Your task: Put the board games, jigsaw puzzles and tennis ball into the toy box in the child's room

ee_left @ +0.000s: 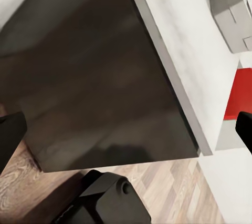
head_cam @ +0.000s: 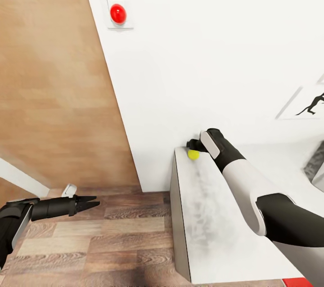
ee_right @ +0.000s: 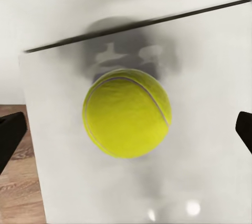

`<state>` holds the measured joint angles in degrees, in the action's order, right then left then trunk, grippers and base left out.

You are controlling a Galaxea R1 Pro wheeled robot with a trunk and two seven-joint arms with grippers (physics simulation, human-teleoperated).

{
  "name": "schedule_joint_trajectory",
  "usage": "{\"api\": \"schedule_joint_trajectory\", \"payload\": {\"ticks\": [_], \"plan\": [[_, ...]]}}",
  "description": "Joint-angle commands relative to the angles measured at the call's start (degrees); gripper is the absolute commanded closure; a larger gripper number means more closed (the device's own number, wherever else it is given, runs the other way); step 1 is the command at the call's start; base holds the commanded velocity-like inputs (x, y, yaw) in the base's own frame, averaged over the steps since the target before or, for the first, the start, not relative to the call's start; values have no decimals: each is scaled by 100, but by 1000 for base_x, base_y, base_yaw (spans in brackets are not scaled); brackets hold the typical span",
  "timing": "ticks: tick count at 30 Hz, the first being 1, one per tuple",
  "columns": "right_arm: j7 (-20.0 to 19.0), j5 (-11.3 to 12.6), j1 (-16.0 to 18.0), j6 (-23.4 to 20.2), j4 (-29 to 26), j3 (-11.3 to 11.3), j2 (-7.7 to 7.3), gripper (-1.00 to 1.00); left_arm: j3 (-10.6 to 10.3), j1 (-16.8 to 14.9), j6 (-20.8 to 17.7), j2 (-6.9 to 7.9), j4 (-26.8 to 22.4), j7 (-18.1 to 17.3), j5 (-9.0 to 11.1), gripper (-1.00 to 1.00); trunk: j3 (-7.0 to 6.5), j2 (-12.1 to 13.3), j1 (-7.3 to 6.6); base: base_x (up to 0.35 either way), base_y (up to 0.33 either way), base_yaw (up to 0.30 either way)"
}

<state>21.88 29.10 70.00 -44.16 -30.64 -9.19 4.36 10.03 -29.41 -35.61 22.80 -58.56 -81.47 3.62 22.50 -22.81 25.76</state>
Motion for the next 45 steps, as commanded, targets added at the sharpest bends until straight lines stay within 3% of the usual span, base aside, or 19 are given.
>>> {"api": "schedule_joint_trajectory", "payload": {"ticks": [1,13,17,26,45], "plan": [[53,60,5,-9,-4,-30,-4,-100,0,-3,-60,0,-1,-14,8,-100,19,-11,3,0,0,0],[53,59,24,14,-41,-22,29,-100,-1,-3,-60,-4,2,-11,7,-100,130,-11,3,0,0,0],[48,57,77,9,-46,-25,116,-100,-1,-3,-60,-4,2,-10,7,-100,166,-11,3,0,0,0],[47,-214,127,7,-47,-30,285,-100,-1,-3,-65,3,2,-10,7,-100,250,-11,3,0,0,0],[36,-326,137,4,-47,-24,219,-100,-3,-3,-60,3,7,-10,8,-100,425,-11,3,0,16,0]]}}
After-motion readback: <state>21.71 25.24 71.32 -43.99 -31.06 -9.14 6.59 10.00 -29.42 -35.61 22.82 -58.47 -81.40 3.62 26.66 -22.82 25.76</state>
